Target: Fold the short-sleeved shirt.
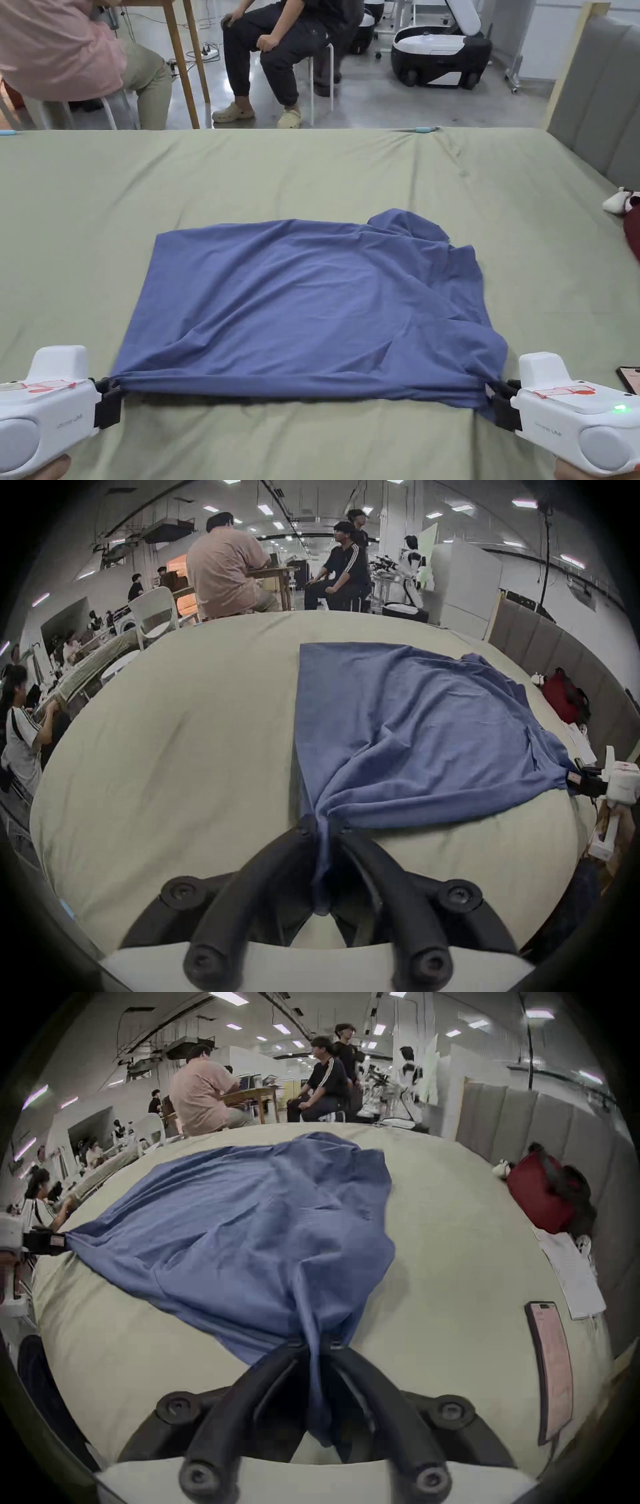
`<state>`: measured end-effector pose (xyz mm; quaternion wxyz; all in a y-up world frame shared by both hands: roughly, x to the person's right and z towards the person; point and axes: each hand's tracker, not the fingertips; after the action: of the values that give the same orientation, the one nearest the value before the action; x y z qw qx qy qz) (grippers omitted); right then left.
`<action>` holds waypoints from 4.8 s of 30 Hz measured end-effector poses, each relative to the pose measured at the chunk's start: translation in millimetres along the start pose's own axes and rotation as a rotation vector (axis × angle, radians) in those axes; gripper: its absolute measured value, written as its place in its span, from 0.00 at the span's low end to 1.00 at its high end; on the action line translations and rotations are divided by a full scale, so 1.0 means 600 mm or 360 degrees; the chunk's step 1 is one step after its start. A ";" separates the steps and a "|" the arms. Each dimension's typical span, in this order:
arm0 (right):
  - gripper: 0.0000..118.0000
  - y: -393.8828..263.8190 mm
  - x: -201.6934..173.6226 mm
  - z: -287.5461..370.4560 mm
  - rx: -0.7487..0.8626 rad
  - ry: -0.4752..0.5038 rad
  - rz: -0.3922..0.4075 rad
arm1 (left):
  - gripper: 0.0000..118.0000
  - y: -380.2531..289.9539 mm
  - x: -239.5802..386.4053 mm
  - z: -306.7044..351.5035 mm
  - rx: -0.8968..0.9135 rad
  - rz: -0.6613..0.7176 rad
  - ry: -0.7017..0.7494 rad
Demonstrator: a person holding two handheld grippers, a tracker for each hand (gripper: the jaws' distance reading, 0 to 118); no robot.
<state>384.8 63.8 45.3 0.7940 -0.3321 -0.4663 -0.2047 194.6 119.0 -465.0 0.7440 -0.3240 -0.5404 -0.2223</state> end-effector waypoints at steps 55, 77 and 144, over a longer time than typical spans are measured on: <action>0.00 0.138 -0.163 0.020 0.0388 -0.0019 0.0064 | 0.00 0.077 -0.048 -0.081 0.0212 0.0374 0.0141; 0.77 0.151 0.049 -0.070 0.0126 -0.0275 -0.0177 | 0.02 0.128 0.040 -0.230 0.0020 -0.0092 0.0335; 0.00 0.238 -0.156 -0.067 0.0367 0.0032 0.0069 | 0.00 0.278 -0.006 -0.227 0.0146 -0.0103 0.0195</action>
<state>454.6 135.9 -98.7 0.8358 -0.2465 -0.4715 -0.1357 396.8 135.8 -536.8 0.7821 -0.2579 -0.5138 -0.2405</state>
